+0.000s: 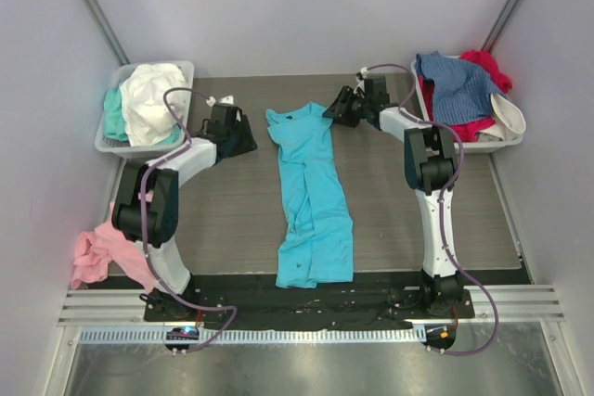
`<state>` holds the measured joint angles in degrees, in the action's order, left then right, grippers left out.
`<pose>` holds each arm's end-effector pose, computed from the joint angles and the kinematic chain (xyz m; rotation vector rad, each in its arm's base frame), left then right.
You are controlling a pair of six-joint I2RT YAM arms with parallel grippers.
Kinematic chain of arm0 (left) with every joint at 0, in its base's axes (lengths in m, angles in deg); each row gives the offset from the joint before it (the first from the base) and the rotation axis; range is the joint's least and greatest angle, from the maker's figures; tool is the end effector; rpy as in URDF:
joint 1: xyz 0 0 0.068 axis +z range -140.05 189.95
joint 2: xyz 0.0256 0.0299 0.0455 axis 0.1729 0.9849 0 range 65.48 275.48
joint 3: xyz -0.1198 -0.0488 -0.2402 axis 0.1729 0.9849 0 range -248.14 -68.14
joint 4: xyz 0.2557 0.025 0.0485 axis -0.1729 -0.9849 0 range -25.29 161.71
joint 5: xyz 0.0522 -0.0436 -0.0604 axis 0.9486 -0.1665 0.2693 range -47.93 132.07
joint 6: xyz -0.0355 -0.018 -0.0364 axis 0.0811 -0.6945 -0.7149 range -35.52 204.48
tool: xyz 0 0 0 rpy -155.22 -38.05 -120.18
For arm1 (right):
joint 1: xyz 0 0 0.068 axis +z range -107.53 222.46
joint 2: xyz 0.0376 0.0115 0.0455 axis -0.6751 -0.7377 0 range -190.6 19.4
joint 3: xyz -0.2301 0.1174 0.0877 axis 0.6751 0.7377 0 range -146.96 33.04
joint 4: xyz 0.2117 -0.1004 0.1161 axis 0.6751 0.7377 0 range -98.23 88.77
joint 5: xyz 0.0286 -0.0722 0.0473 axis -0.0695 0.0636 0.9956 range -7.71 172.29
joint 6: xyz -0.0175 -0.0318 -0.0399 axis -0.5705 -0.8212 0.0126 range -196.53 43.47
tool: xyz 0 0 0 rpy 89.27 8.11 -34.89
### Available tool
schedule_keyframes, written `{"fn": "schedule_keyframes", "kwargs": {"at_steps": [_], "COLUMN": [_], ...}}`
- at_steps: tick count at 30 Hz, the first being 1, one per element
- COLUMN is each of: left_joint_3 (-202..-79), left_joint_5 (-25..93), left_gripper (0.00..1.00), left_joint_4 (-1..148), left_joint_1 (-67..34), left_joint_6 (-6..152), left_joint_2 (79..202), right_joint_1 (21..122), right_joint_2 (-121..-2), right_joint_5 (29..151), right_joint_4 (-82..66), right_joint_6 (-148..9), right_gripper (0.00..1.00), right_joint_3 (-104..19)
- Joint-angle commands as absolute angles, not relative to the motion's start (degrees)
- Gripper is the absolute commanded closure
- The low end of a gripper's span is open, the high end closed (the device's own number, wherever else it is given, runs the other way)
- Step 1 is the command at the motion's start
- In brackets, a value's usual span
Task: Fold and stack the t-shirts
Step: Fold the tshirt
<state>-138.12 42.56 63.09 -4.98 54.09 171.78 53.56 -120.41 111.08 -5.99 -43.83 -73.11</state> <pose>0.3911 -0.1040 0.1926 -0.3252 2.3646 -0.3719 0.5306 0.1216 0.1363 0.1327 2.2761 0.9688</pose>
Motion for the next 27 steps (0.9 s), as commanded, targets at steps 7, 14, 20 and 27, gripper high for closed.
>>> {"fn": "schedule_keyframes", "kwargs": {"at_steps": [7, 14, 20, 27], "left_joint_3": [-125.5, -124.9, -128.3, -134.1], "left_joint_5": [47.8, 48.5, 49.3, 49.3], "left_gripper": [0.55, 0.59, 0.61, 0.62], "left_joint_4": [68.2, 71.0, 71.2, 70.7], "left_joint_1": [-18.0, -22.1, -22.7, -22.7], "left_joint_6": [49.4, 47.9, 49.5, 51.2], "left_joint_2": [158.5, 162.6, 166.6, 170.7], "right_joint_1": [52.9, 53.0, 53.5, 53.7], "right_joint_2": [-104.7, -99.1, -98.5, -99.8], "right_joint_5": [102.5, 103.5, 104.7, 105.6], "right_joint_4": [-3.1, -6.3, -7.7, -7.9], "right_joint_6": [-43.1, -40.4, -40.1, -40.0], "right_gripper": [0.45, 0.45, 0.45, 0.45], "right_joint_3": [-55.5, -43.9, -40.6, -41.5]}}
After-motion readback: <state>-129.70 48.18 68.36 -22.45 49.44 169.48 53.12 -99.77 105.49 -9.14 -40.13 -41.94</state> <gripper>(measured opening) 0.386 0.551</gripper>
